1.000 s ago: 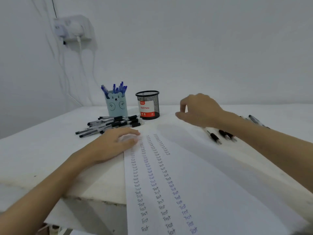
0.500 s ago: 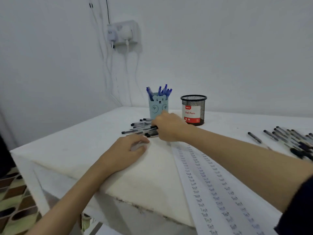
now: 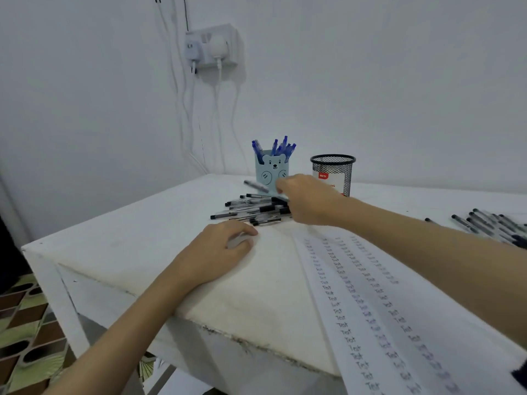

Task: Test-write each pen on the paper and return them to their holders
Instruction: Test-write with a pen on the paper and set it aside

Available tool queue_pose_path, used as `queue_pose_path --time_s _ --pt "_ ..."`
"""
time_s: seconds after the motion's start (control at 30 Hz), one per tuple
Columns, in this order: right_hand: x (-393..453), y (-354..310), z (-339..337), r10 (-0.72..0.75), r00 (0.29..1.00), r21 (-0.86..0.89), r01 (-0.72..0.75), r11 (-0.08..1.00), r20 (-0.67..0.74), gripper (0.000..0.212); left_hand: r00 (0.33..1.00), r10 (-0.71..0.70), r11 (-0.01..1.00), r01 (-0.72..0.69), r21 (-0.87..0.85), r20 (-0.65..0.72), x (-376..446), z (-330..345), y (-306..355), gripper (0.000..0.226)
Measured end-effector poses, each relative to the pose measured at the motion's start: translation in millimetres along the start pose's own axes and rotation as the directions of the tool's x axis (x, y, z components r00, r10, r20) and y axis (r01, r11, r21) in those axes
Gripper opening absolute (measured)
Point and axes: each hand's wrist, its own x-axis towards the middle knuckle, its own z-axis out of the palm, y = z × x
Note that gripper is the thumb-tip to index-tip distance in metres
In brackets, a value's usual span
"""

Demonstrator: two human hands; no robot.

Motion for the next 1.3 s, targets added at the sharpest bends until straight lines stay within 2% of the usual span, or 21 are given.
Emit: queue_pose_path --time_s 0.07,0.13,0.2,0.23,0.33,0.4,0.47,0.5,0.57,0.7,0.8,0.83,0.9,0.97,1.03,1.13,1.2,1.27,1.3 --pt "-11.3 11.8 -15.4 0.114 0.993 0.080 -0.116 0.990 0.025 0.041 1.000 0.018 1.000 -0.018 0.015 -0.003 0.0 -1.6 -1.0 0.022" --pt "-28.4 29.0 -31.3 0.268 0.959 0.276 -0.282 0.919 0.088 0.034 0.999 0.044 0.999 -0.044 0.022 -0.010 0.2 -2.2 2.9 0.020" --pt "-51.2 40.9 -44.4 0.375 0.905 0.590 -0.416 0.692 0.199 0.010 0.995 0.093 0.995 -0.092 0.024 -0.030 -1.0 -2.9 10.2 0.019" --pt "-60.8 44.9 -49.5 0.408 0.882 0.704 -0.445 0.554 0.237 0.011 0.993 0.111 0.994 -0.111 0.014 -0.026 -2.4 -3.1 15.8 0.021" --pt "-93.4 57.0 -57.2 0.441 0.836 0.919 -0.390 0.062 0.326 0.025 0.988 0.145 0.988 -0.142 -0.056 0.056 -6.9 3.5 42.8 0.036" --pt "-112.2 60.0 -62.7 0.402 0.837 0.928 -0.318 -0.194 0.370 0.022 0.974 0.167 0.984 -0.155 -0.089 0.150 -8.3 10.4 62.8 0.042" --pt "-126.7 63.8 -67.7 0.370 0.842 0.903 -0.276 -0.330 0.392 0.043 0.954 0.172 0.985 -0.160 -0.070 0.244 -8.2 17.7 79.7 0.043" --pt "-134.5 67.2 -71.0 0.370 0.842 0.892 -0.251 -0.375 0.393 0.057 0.943 0.174 0.985 -0.166 -0.052 0.283 -8.3 21.8 88.0 0.045" --pt "-145.3 70.6 -77.9 0.399 0.838 0.884 -0.189 -0.428 0.373 0.069 0.927 0.170 0.985 -0.170 -0.030 0.335 -8.3 29.4 97.2 0.053" --pt "-159.9 71.8 -83.7 0.507 0.789 0.883 -0.093 -0.460 0.347 0.061 0.933 0.153 0.977 -0.192 0.092 0.326 -10.3 40.1 104.6 0.062" --pt "-169.0 68.7 -85.7 0.533 0.775 0.876 -0.052 -0.479 0.338 0.066 0.938 0.142 0.953 -0.216 0.212 0.315 -14.7 43.0 114.8 0.079" --pt "-169.9 67.8 -85.7 0.543 0.770 0.883 -0.057 -0.465 0.336 0.069 0.937 0.147 0.944 -0.228 0.239 0.317 -15.9 43.5 118.0 0.078" --pt "-171.1 67.5 -84.4 0.576 0.756 0.925 -0.100 -0.366 0.310 0.060 0.933 0.158 0.935 -0.247 0.253 0.324 -17.6 42.8 123.9 0.059" --pt "-171.3 69.3 -80.7 0.562 0.773 0.948 -0.158 -0.276 0.293 0.046 0.930 0.174 0.945 -0.250 0.211 0.323 -15.6 40.1 126.7 0.044" --pt "-172.6 71.0 -75.5 0.521 0.792 0.947 -0.248 -0.204 0.320 0.055 0.930 0.172 0.952 -0.242 0.188 0.325 -10.3 37.8 125.5 0.037" --pt "-174.1 70.8 -66.2 0.509 0.776 0.906 -0.423 -0.018 0.372 0.075 0.936 0.189 0.957 -0.243 0.158 0.298 2.2 38.1 121.4 0.031" --pt "-171.8 64.6 -59.0 0.521 0.781 0.876 -0.467 0.124 0.343 0.059 0.940 0.200 0.963 -0.240 0.120 0.278 13.4 39.7 120.0 0.028" --pt "-168.3 60.6 -49.5 0.581 0.779 0.869 -0.436 0.232 0.236 0.031 0.943 0.199 0.966 -0.235 0.110 0.267 24.9 43.9 119.1 0.025" --pt "-167.5 59.2 -45.3 0.611 0.771 0.869 -0.416 0.268 0.180 0.029 0.943 0.201 0.967 -0.234 0.102 0.265 29.6 46.2 119.0 0.024"
